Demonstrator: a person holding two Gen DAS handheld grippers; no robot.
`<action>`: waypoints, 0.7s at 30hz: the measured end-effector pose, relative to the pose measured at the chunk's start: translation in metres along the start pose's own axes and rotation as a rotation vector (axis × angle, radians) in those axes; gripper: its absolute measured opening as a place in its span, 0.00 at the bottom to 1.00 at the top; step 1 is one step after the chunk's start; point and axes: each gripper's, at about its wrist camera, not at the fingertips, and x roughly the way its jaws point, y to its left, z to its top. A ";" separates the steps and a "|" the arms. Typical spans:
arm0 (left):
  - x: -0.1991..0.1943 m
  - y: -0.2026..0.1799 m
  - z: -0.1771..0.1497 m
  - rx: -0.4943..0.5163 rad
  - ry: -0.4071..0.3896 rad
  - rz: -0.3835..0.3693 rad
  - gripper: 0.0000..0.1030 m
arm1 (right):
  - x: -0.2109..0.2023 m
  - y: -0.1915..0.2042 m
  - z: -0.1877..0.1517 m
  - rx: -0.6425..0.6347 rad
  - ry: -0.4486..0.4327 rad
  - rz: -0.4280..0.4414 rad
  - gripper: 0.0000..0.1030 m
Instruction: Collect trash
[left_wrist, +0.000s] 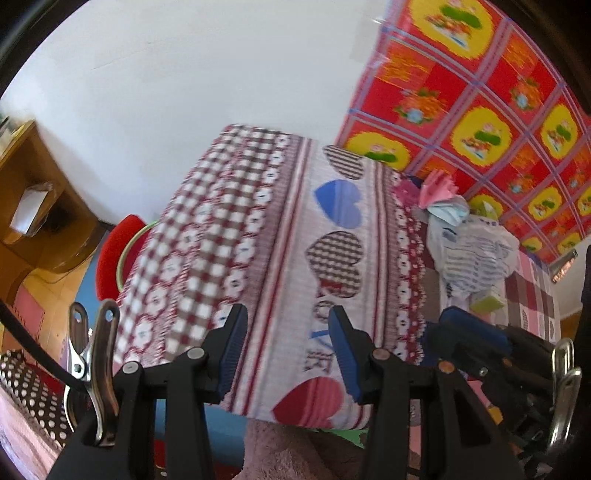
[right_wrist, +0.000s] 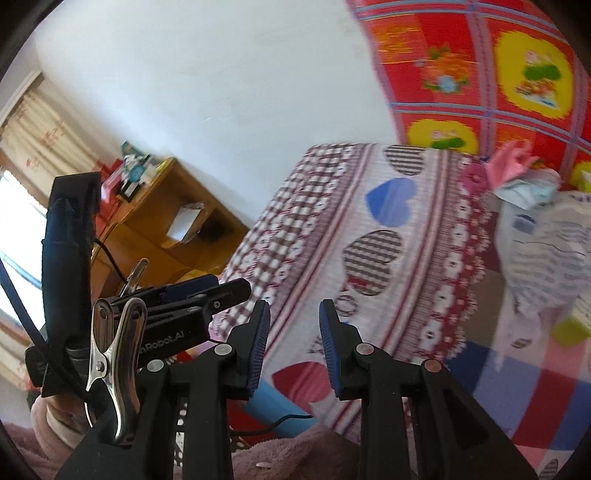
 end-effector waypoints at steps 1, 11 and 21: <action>0.002 -0.005 0.003 0.014 0.004 -0.006 0.46 | -0.002 -0.005 0.001 0.009 -0.007 -0.009 0.28; 0.023 -0.047 0.038 0.158 0.012 -0.080 0.46 | -0.018 -0.049 0.015 0.107 -0.068 -0.116 0.28; 0.044 -0.082 0.079 0.249 0.027 -0.137 0.46 | -0.030 -0.076 0.033 0.214 -0.137 -0.203 0.28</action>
